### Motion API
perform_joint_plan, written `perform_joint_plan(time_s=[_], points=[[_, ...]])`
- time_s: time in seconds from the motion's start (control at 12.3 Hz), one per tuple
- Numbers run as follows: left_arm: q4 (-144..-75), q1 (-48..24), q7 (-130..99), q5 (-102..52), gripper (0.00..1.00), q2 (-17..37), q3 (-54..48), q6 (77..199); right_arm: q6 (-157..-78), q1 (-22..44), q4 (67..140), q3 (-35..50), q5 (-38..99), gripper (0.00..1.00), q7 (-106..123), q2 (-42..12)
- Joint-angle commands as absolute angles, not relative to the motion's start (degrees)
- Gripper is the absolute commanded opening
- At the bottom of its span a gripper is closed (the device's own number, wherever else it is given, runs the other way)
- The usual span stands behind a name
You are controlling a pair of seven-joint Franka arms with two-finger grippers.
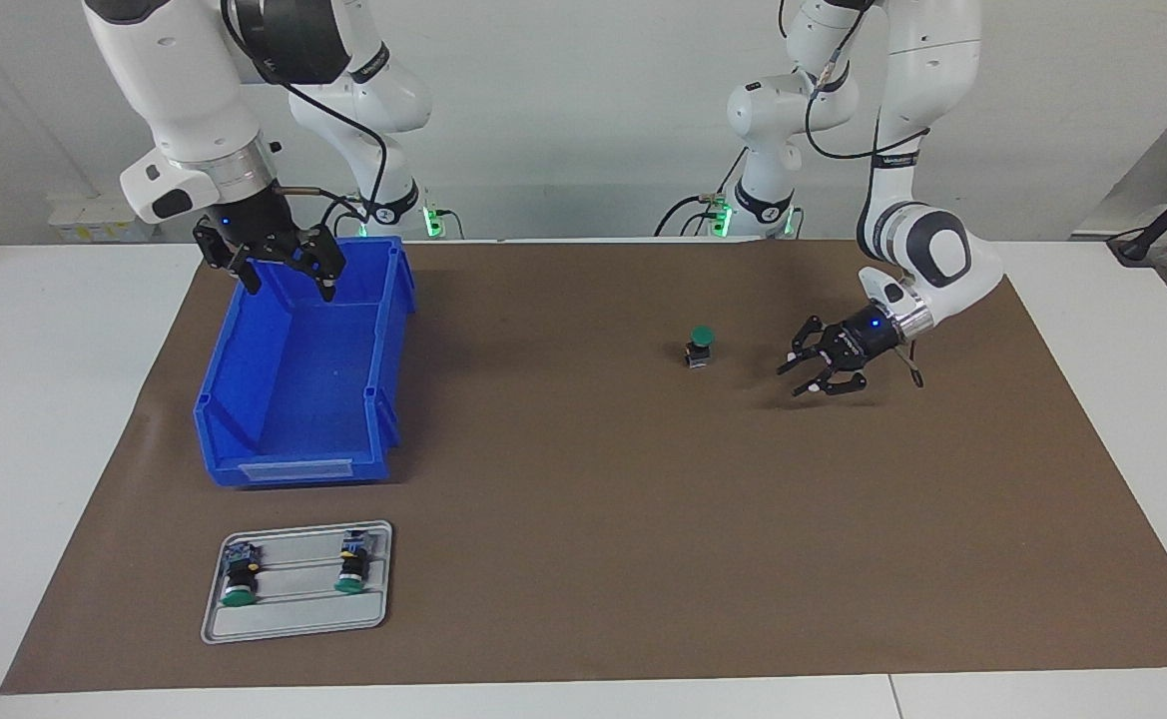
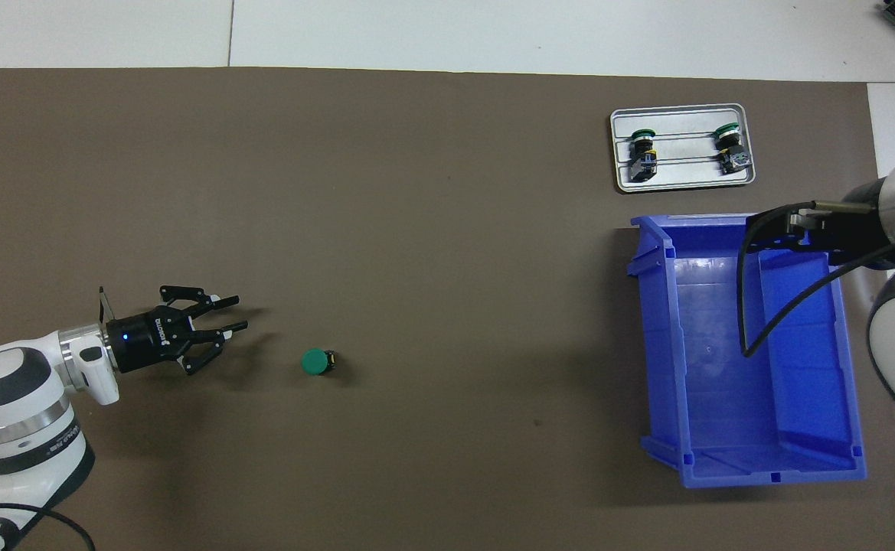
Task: Place and press button with both arms
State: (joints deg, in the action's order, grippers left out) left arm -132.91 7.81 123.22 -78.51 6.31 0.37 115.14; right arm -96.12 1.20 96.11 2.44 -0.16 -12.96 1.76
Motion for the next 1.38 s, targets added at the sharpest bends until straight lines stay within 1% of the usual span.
perform_joint_plan(time_s=[0.0, 0.24, 0.41, 0.57, 0.65, 0.81, 0.89, 1.06, 1.14, 1.3], points=[[-125.8, 7.4, 107.6, -71.6, 0.43, 5.3, 0.3, 113.6, -96.3, 0.9, 97.6, 2.5, 1.1, 1.0, -13.4, 3.1], [-116.4, 6.5, 93.1, -63.5, 0.39, 6.7, 0.2, 110.8, -96.3, 0.9, 97.6, 2.5, 1.1, 1.0, -13.4, 3.2], [-110.4, 4.5, 83.7, -53.0, 0.29, 7.5, 0.1, 109.1, -96.3, 0.9, 97.6, 2.5, 1.1, 1.0, -13.4, 3.1], [-107.2, 2.1, 75.2, -44.3, 0.25, 7.3, 0.1, 107.5, -96.3, 0.9, 97.6, 2.5, 1.1, 1.0, -13.4, 3.1], [-106.1, 0.5, 73.0, -39.2, 0.2, 7.1, 0.1, 106.6, -96.3, 0.9, 97.6, 2.5, 1.1, 1.0, -13.4, 3.1], [-103.2, -2.8, 65.5, -28.6, 0.15, 7.1, 0.1, 103.6, -96.3, 0.9, 97.6, 2.5, 1.1, 1.0, -13.4, 3.2], [-102.5, -5.3, 60.9, -24.1, 0.14, 7.1, 0.1, 103.5, -96.3, 0.9, 97.6, 2.5, 1.1, 1.0, -13.4, 3.1], [-102.5, -10.4, 50.6, -19.2, 0.13, 6.8, 0.1, 103.8, -96.3, 0.9, 97.6, 2.5, 1.1, 1.0, -13.4, 3.1], [-102.7, -13.4, 45.6, -16.3, 0.07, 6.7, 0.1, 103.9, -96.3, 0.9, 97.6, 2.5, 1.1, 1.0, -13.4, 3.2], [-104.1, -18.9, 36.7, -11.6, 0.02, 6.2, 0.1, 104.1, -96.3, 0.9, 97.6, 2.5, 1.1, 1.0, -13.4, 3.2]])
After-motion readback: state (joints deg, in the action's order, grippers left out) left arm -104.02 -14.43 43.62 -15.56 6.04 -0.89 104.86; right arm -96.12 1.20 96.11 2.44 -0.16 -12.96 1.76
